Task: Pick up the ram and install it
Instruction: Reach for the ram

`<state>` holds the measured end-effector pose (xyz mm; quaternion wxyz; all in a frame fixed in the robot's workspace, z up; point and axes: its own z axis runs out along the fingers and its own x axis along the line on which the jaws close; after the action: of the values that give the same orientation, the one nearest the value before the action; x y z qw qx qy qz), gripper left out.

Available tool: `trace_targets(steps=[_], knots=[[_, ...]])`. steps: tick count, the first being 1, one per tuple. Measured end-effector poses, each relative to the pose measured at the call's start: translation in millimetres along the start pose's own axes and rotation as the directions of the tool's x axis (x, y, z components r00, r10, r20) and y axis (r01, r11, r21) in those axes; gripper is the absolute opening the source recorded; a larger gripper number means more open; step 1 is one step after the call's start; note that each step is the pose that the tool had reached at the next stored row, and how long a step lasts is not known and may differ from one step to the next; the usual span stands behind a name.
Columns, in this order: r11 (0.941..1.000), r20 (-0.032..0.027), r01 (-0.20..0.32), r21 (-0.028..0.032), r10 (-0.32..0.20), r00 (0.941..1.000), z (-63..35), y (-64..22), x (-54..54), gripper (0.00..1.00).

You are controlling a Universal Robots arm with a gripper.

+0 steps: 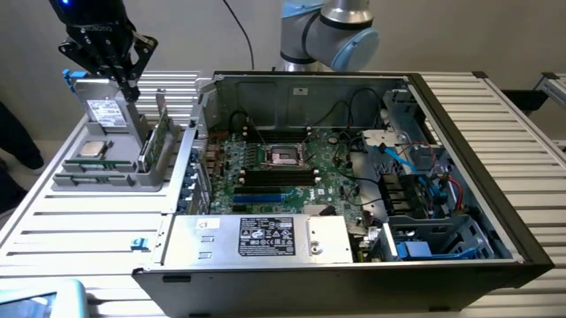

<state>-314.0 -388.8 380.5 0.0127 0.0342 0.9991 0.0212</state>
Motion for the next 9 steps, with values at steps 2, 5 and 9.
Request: trace_targets(steps=[2, 5, 9], knots=[[1.0000, -0.0001, 0.000, 0.0016, 0.000, 1.0000, 1.3, 0.7, 9.1, 0.11], [1.0000, 0.0000, 0.001, 0.0040, -0.001, 1.0000, 3.4, 1.8, 23.2, 0.11], [1.0000, -0.0001, 0.001, 0.0074, -0.001, 1.0000, 5.9, 3.3, 41.2, 0.11]])
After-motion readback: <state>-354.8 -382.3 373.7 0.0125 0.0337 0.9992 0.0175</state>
